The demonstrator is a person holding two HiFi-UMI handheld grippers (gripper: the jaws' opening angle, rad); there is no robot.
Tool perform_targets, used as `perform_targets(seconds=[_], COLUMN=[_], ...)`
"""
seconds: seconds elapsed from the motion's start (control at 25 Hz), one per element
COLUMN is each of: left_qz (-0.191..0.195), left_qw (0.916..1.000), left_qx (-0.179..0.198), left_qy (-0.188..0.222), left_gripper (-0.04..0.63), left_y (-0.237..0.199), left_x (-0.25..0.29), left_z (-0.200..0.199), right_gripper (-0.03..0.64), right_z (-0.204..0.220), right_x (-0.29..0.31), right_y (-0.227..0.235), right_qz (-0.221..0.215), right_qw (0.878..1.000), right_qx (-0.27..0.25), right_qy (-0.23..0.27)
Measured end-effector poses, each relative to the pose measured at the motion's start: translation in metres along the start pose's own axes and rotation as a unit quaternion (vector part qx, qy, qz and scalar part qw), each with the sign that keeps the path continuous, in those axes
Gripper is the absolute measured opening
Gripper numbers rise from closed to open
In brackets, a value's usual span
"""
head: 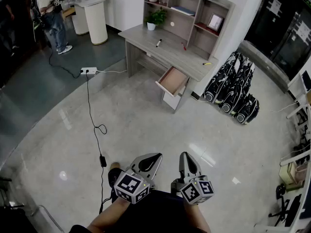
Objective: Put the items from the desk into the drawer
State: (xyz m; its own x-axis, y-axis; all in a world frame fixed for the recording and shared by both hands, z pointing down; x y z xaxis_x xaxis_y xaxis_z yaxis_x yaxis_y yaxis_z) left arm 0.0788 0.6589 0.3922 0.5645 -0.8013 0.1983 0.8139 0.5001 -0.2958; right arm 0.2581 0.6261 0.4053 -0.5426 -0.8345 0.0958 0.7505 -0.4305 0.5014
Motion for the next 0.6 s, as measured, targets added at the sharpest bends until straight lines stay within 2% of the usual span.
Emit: perform_targets(seconds=[0.28,0.6], left_qz=[0.0,0.001], left_qw=[0.9999,0.9995], left_qx=[0.002,-0.006], left_qy=[-0.012,-0.032], left_gripper=[0.021,0.021], left_y=[0.011,0.01], left_x=[0.003,0.012], left_z=[0.007,0.01], right_gripper=[0.003,0.005], right_z=[0.005,0.009], right_x=[-0.005,-0.006], right_y=[0.004,0.013], right_qz=[0.0,0.024], right_qw=[1.0,0.999], right_qx=[0.013,0.038], right_qy=[-0.012,-0.02])
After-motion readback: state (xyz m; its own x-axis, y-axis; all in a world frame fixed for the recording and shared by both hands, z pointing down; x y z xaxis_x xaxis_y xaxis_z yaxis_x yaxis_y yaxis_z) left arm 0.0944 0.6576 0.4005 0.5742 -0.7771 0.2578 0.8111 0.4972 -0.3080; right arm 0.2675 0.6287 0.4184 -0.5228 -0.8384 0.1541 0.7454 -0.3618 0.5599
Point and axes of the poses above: the fingertips, and each gripper's own axes: x forward along the fingers, y to its right, z out of its underside, the point moved 8 cm from there along -x, backward along the fingers, and after that the axes turned 4 degrees about -y, right-handed, at the moved point
